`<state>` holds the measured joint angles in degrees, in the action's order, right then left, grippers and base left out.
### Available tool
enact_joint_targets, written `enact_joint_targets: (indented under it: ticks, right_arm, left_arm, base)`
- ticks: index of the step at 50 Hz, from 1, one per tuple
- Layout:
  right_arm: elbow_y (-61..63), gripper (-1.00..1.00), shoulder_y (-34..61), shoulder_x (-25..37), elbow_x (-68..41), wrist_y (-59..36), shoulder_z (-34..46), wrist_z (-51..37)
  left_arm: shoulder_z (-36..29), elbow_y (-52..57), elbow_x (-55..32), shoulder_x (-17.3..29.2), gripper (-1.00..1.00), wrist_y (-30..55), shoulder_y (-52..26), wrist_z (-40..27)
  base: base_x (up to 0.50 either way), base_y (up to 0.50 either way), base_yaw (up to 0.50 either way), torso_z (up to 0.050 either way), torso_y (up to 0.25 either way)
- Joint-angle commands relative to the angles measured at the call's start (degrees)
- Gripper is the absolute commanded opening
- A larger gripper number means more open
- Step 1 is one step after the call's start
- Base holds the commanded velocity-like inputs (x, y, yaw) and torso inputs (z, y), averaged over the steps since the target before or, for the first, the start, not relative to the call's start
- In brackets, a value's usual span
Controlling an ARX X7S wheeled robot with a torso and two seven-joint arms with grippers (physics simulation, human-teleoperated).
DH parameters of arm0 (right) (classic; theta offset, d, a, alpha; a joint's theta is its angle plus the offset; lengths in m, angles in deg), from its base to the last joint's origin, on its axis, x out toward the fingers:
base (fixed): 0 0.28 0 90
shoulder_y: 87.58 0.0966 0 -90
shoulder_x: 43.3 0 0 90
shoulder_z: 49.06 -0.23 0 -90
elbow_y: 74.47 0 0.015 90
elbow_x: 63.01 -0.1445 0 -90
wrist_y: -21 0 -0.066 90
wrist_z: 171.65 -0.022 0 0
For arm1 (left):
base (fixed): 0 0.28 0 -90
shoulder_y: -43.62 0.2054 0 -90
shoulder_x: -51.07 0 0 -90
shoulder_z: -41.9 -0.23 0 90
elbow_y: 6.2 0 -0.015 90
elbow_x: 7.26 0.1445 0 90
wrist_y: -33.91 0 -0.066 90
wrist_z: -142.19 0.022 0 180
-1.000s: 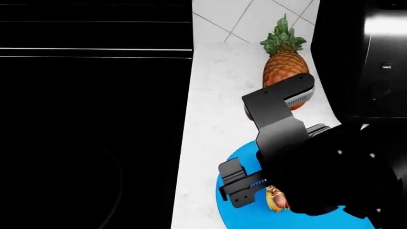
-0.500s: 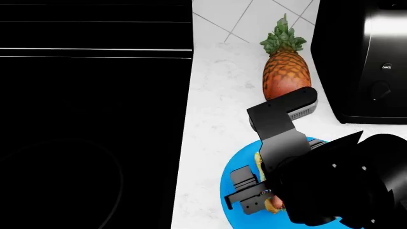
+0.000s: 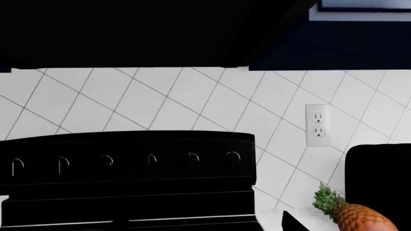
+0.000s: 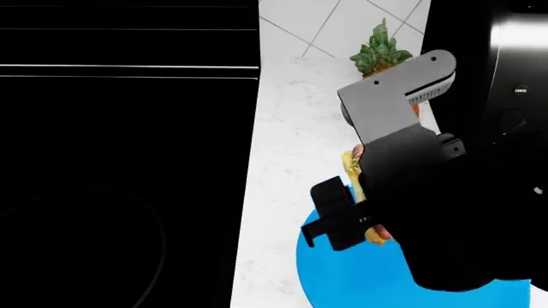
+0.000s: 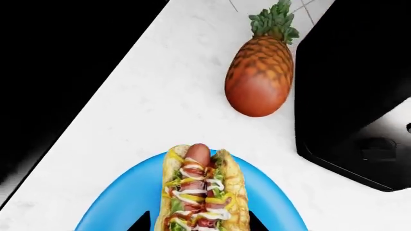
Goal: Pick the hot dog from the counter and place it in the microwave.
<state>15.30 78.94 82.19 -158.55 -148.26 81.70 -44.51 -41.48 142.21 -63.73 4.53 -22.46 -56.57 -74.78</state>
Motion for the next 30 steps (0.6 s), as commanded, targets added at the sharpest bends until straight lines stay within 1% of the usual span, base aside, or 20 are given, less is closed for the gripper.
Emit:
enact_joint_targets:
  ticks: [1, 4, 8, 14, 16, 21, 30]
  right_arm:
    - [8.9, -1.0, 4.7, 3.6, -13.4, -0.5, -4.1, -9.5]
    - [15.4, -1.0, 3.9, 5.2, -16.5, 3.0, -7.8, -10.5]
    - [23.6, -1.0, 0.2, 8.3, -21.6, 11.1, -13.8, -14.4]
    - [31.9, -1.0, -6.8, 11.1, -18.7, 17.5, -20.9, -15.8]
    - [34.0, -1.0, -8.8, 11.5, -16.5, 18.5, -22.7, -15.1]
    - [37.1, -1.0, -13.0, 12.1, -15.5, 21.7, -25.7, -15.6]
    - [39.0, -1.0, -15.5, 11.8, -13.1, 22.9, -26.7, -15.7]
  left_arm:
    - [-1.8, -0.8, 1.0, 0.0, 1.0, -0.8, -0.9, -0.2]
    - [-2.5, -1.4, 1.5, -0.3, 1.0, -0.9, -1.8, 0.0]
    - [-3.5, -2.3, 2.6, -0.8, 1.0, -1.2, -2.4, 0.5]
    - [-5.1, -3.8, 4.5, -2.0, 1.0, -1.9, -3.2, 1.5]
    - [-5.4, -4.1, 5.0, -2.3, 1.0, -2.3, -3.2, 1.9]
    - [-6.1, -5.1, 5.7, -2.6, 1.0, -2.6, -3.8, 2.6]
    - [-5.3, -5.7, 5.2, -1.8, 1.0, -3.3, -3.4, 3.5]
  base:
    - [0.0, 0.0, 0.0, 0.0, 0.0]
    - [0.0, 0.0, 0.0, 0.0, 0.0]
    - [0.0, 0.0, 0.0, 0.0, 0.0]
    - [0.0, 0.0, 0.0, 0.0, 0.0]
    - [-0.43, 0.11, 0.0, 0.0, 0.0]
    - [-0.5, 0.17, 0.0, 0.0, 0.0]
    - [-0.5, 0.17, 0.0, 0.0, 0.0]
